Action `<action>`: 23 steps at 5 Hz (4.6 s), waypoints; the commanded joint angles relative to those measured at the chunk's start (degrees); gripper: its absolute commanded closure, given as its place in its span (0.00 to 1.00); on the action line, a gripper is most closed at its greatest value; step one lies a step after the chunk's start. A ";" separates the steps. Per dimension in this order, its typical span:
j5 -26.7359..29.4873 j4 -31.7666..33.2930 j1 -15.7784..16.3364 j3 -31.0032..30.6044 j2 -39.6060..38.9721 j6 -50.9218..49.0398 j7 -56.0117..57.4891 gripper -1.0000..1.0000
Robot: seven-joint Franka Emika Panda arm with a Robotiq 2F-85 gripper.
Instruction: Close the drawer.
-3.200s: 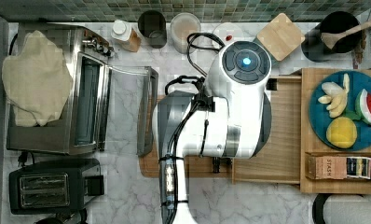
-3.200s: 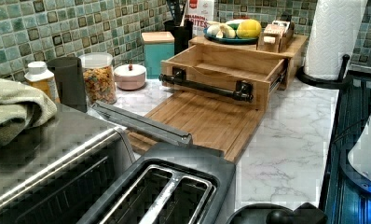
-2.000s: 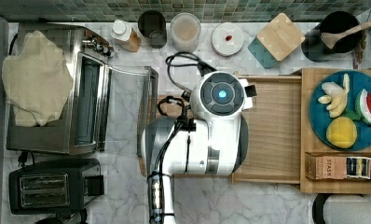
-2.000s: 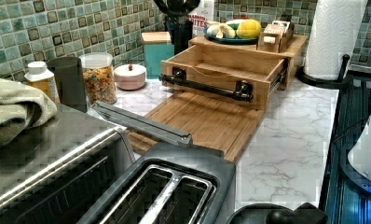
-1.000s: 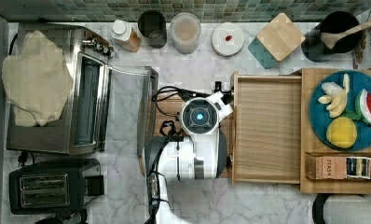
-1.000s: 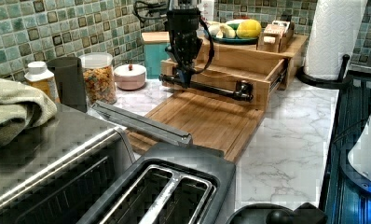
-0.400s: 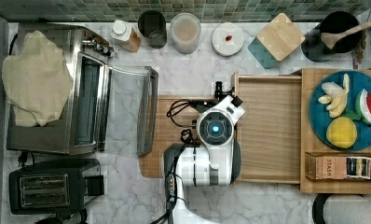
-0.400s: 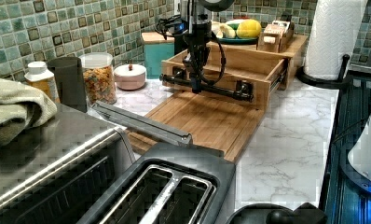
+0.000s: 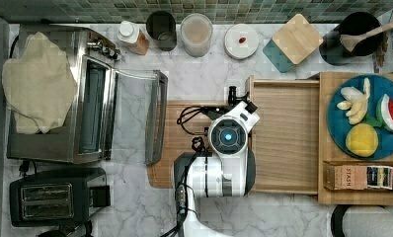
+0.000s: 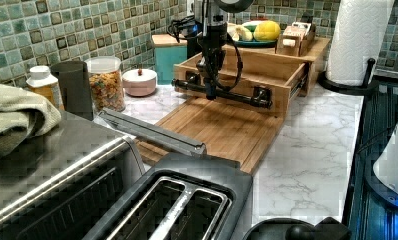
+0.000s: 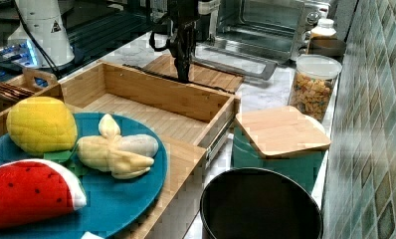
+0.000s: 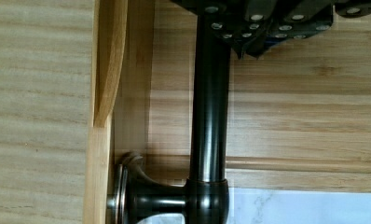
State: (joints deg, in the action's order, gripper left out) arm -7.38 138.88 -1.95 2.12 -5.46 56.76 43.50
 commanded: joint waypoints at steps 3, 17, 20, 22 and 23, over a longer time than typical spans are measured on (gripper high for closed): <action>-3.43 -12.45 -16.60 14.58 -6.85 0.13 26.17 1.00; 0.02 -19.98 -15.44 25.22 -7.07 -7.55 28.05 1.00; 0.35 -19.97 -14.58 26.13 -7.17 -7.52 28.26 1.00; 0.38 -19.98 -14.50 26.20 -7.18 -7.51 28.30 1.00; 0.39 -19.98 -14.47 26.23 -7.18 -7.51 28.32 1.00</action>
